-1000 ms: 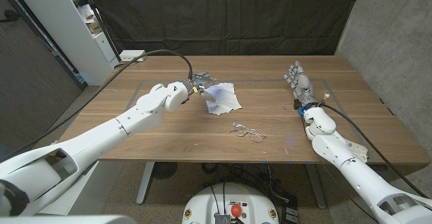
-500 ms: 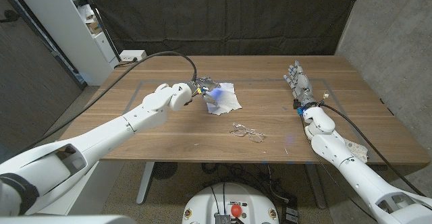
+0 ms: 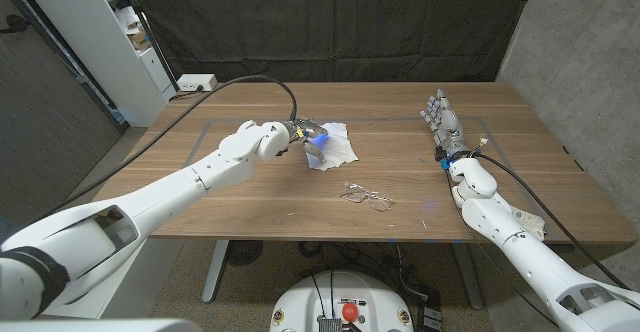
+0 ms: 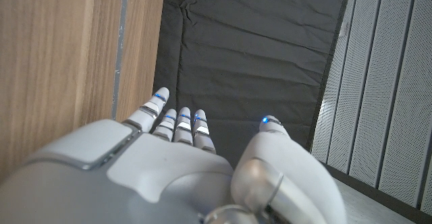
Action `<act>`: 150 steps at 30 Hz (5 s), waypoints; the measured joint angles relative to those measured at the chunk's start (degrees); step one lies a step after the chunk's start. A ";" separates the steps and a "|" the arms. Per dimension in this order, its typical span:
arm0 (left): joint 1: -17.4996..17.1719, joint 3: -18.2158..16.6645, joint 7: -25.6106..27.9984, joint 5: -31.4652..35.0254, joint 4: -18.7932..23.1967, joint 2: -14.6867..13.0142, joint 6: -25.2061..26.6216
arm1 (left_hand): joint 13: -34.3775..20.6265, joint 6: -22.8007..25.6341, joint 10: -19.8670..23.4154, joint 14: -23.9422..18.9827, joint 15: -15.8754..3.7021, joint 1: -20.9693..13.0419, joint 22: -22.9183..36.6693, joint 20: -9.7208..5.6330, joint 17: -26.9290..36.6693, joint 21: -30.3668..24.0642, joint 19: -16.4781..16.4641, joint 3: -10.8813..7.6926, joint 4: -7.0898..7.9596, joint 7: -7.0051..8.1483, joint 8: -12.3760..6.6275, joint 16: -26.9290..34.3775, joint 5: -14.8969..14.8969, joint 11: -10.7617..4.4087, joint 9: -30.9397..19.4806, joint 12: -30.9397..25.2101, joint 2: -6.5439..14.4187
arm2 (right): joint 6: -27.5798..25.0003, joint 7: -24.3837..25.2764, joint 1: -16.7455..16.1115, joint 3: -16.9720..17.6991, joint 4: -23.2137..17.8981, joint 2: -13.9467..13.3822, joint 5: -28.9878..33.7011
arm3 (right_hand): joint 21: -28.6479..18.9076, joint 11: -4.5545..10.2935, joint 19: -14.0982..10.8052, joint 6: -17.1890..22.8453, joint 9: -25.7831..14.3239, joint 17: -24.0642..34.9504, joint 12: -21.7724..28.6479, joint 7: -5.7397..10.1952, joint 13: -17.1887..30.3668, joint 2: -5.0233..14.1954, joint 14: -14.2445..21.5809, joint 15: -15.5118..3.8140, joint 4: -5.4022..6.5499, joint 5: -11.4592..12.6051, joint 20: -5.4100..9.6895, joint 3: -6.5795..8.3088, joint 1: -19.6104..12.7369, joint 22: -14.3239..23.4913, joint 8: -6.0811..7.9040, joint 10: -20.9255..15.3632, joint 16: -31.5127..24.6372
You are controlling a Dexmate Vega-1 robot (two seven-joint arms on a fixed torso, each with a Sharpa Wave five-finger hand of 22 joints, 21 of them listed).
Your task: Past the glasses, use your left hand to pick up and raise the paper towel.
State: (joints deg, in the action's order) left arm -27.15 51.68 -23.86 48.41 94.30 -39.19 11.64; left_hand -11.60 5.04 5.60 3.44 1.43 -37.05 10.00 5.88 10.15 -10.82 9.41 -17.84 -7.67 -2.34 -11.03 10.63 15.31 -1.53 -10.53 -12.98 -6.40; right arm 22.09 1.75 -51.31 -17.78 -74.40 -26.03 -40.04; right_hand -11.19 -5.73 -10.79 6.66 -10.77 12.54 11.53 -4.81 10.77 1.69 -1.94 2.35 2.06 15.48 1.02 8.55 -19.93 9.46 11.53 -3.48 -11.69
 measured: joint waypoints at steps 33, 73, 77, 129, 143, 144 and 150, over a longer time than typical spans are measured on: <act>-0.16 1.81 -0.30 0.54 -0.31 0.60 2.09 | 0.01 8.15 8.07 -7.26 -1.82 -3.13 -0.01 -3.48 0.00 -1.10 -3.66 0.30 -0.15 1.36 -1.77 1.37 1.64 -1.80 0.01 -2.30 1.43 | -0.24 0.12 -0.75 0.14 -1.12 -0.52 -0.05 | 0.00 0.31 0.00 0.00 0.00 0.00 0.00 0.00 0.00 0.00 0.21 0.21 0.00 0.00 0.00 0.00 0.00 0.00 0.00 -0.31 0.00; 2.37 4.44 -2.75 -1.29 -3.80 3.10 4.15 | 0.04 19.71 17.32 -27.68 -3.91 -13.70 0.28 -1.70 -0.03 -6.14 -28.09 0.70 -0.87 2.02 -2.97 3.54 -0.59 -1.75 0.01 -4.21 5.53 | -0.22 -1.03 0.61 -0.10 1.53 0.36 -0.55 | 0.00 0.31 -0.31 0.10 0.00 0.00 0.00 -0.11 0.00 0.00 0.42 0.41 -0.23 0.00 -0.31 -0.24 0.00 0.00 0.00 -0.31 0.00; 2.40 4.65 -2.74 -1.39 -3.80 3.12 4.48 | 0.04 19.76 17.32 -29.87 -4.04 -14.83 0.28 -2.58 0.00 -6.37 -30.03 0.70 -0.87 1.97 -3.07 3.98 -1.55 -1.75 0.01 -4.43 6.17 | -0.11 -1.25 0.72 -0.15 1.72 0.47 -0.60 | 0.00 0.31 -0.31 0.10 0.00 0.13 0.00 -0.11 0.00 0.00 0.41 0.41 -0.23 0.00 -0.31 -0.24 0.00 0.00 0.00 -0.31 0.00; 0.63 3.90 3.01 -5.94 -3.03 4.73 7.37 | -3.31 49.45 51.09 -62.89 -11.14 -25.87 0.70 -9.30 -0.02 -14.47 -55.11 -3.66 -1.60 2.56 -9.76 7.79 -5.06 -5.03 -1.62 -9.99 11.53 | 0.42 -2.67 1.53 -0.05 3.52 1.01 -1.43 | 0.00 0.08 -0.31 0.30 0.00 0.11 0.00 -0.31 0.00 0.00 0.41 0.40 -0.23 0.00 -0.31 -0.72 0.00 0.00 0.00 -0.53 0.00; 1.01 4.43 3.04 -6.23 -2.23 4.54 8.69 | -3.73 49.95 51.59 -62.93 -11.19 -25.86 0.53 -8.82 0.13 -14.45 -54.61 -3.63 -1.22 3.08 -9.53 7.52 -5.24 -5.52 -1.32 -9.59 11.53 | 0.56 -3.16 1.85 0.00 4.13 1.13 -1.61 | 0.00 0.09 -0.31 0.30 0.00 0.11 0.00 -0.31 0.00 0.00 0.41 0.40 -0.23 0.00 -0.31 -0.71 0.00 0.00 0.00 -0.52 0.00; 1.03 4.46 3.03 -6.25 -2.10 4.49 8.79 | -3.74 49.95 51.60 -62.93 -11.19 -25.87 0.53 -8.82 0.13 -14.45 -54.61 -3.63 -1.21 3.08 -9.53 7.27 -5.24 -5.52 -1.34 -9.58 11.53 | 0.58 -3.16 1.85 0.02 4.13 1.13 -1.62 | 0.00 0.09 -0.31 0.30 0.00 0.11 0.00 -0.31 0.00 0.00 0.41 0.40 -0.23 0.00 -0.31 -0.71 0.00 0.00 0.00 -0.53 0.00; 1.08 4.53 2.59 -6.28 -1.05 4.06 9.32 | -4.04 50.26 51.92 -62.93 -11.19 -25.86 0.53 -8.62 0.40 -14.45 -54.42 -3.41 -1.00 3.41 -9.09 7.06 -5.24 -5.83 -1.21 -9.58 11.53 | 0.67 -3.17 1.77 0.09 3.86 1.08 -1.66 | 0.00 0.09 -0.31 0.30 0.00 0.11 0.00 -0.31 0.00 0.00 0.41 0.40 -0.23 0.00 -0.31 -0.71 0.00 0.00 0.00 -0.52 0.00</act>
State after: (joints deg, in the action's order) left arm -26.07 56.21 -21.27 42.12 93.25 -35.13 20.96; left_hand -15.63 55.30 57.52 -59.49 -9.77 -62.91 10.54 -2.74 10.55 -25.27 -45.00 -21.26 -8.67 1.06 -20.12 17.70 10.07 -7.37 -11.74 -22.56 5.12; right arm 22.76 -1.41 -49.54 -17.68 -70.53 -24.95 -41.70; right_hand -11.19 -5.63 -11.10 6.96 -10.77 12.65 11.53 -5.12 10.77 1.68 -1.53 2.75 1.82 15.48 0.72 7.84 -19.93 9.47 11.53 -4.00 -11.69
